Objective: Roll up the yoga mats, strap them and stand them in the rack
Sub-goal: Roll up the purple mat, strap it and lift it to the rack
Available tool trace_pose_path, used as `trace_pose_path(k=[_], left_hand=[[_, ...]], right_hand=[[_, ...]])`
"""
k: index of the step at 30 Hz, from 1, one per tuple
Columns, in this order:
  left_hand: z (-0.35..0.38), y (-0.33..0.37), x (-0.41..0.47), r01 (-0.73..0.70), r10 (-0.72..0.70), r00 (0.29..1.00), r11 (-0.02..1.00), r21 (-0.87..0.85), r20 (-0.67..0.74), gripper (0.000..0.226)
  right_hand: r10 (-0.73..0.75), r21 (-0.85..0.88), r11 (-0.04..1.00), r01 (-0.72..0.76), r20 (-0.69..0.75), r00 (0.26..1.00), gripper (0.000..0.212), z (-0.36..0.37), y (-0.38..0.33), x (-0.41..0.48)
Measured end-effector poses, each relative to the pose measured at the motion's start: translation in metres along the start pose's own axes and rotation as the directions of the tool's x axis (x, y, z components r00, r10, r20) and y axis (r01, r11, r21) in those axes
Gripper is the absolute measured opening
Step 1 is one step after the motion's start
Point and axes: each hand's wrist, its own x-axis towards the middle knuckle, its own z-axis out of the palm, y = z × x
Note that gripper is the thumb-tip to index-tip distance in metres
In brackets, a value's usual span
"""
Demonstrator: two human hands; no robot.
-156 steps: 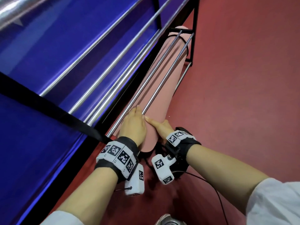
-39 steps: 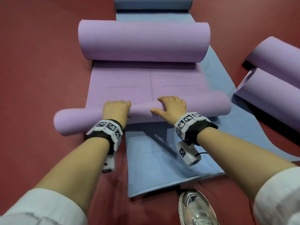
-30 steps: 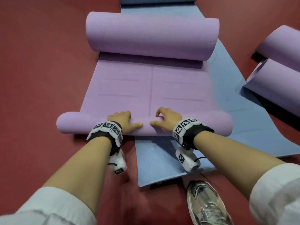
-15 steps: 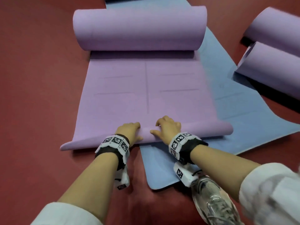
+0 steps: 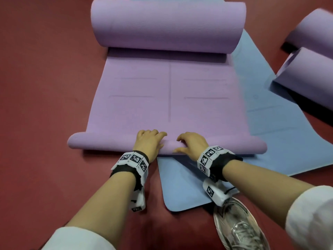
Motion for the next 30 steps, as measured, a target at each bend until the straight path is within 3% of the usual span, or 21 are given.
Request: trace_pose_path(k=[4,9,13,15,19,21,23,27,30], left_hand=[[0.005,0.005,0.003,-0.057,0.061,0.992,0.998,-0.04,0.111,0.05],[0.01,0.001,0.007,0.018,0.022,0.988,0.967,-0.254,0.155,0.044],[0.012,-0.005,0.01,0.116,-0.025,0.976,0.897,-0.426,0.214,0.029],[0.013,-0.006,0.017,0.169,-0.039,0.96,0.873,-0.458,0.278,0.028],[0.017,0.0,0.025,0.132,-0.051,0.95,0.96,-0.247,0.309,0.036],[0.02,0.005,0.028,0.036,-0.027,0.973,0.999,-0.033,0.23,0.043],[0.024,0.011,0.025,-0.006,0.001,0.999,0.991,0.13,0.044,0.043],[0.038,0.011,0.016,0.095,-0.061,0.976,0.983,0.159,-0.207,0.04],[0.047,0.006,0.016,0.109,-0.08,0.982,0.98,0.166,-0.171,0.045]], right_hand=[[-0.014,0.05,0.999,0.011,0.051,0.999,0.035,0.006,0.0,-0.009],[0.022,0.101,0.994,-0.04,0.176,0.984,0.033,-0.004,0.001,0.006],[-0.019,-0.191,0.982,0.014,-0.026,0.999,0.047,-0.004,0.002,-0.001],[-0.021,-0.324,0.946,0.003,-0.05,0.999,0.052,-0.002,0.008,-0.008],[-0.013,-0.388,0.921,0.03,0.045,0.999,0.052,0.003,0.009,-0.006],[0.024,-0.321,0.947,0.021,0.137,0.99,0.052,0.002,0.009,0.0],[0.054,-0.286,0.958,0.006,0.201,0.978,0.052,0.0,0.01,0.005],[0.078,-0.301,0.953,-0.021,0.179,0.981,0.051,0.0,0.012,0.01],[0.035,-0.266,0.964,-0.025,0.034,0.999,0.042,0.003,0.012,0.009]])
